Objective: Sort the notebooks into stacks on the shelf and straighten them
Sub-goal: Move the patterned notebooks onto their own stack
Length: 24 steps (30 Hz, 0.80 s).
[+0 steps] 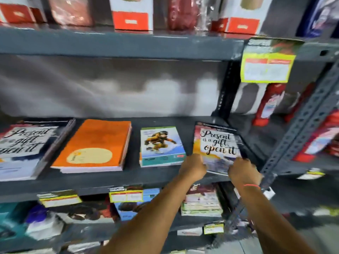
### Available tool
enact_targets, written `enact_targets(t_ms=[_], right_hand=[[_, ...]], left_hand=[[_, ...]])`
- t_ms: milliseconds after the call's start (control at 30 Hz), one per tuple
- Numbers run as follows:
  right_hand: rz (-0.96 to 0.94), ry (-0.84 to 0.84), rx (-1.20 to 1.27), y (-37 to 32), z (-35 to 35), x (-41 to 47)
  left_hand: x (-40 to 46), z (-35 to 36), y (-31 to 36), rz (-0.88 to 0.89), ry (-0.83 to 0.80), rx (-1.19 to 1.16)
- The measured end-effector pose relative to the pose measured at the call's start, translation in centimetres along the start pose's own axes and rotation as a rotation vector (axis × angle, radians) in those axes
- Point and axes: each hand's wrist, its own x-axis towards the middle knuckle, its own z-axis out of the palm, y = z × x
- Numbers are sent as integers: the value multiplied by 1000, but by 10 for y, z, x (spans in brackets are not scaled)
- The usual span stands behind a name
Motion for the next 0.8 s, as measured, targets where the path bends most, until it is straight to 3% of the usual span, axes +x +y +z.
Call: enact_targets(t_ms=[167,267,500,800], right_hand=[[77,-52,11,47,16,13],[115,-93,147,56,20,21],[310,-202,534,67,16,39],[355,-222,752,72,5,43]], left_hand=[[17,24,18,-123,-15,81],[23,32,23,-246,-40,133],[22,35,33,-363,212,-83],[18,17,58,-204,412,-349]])
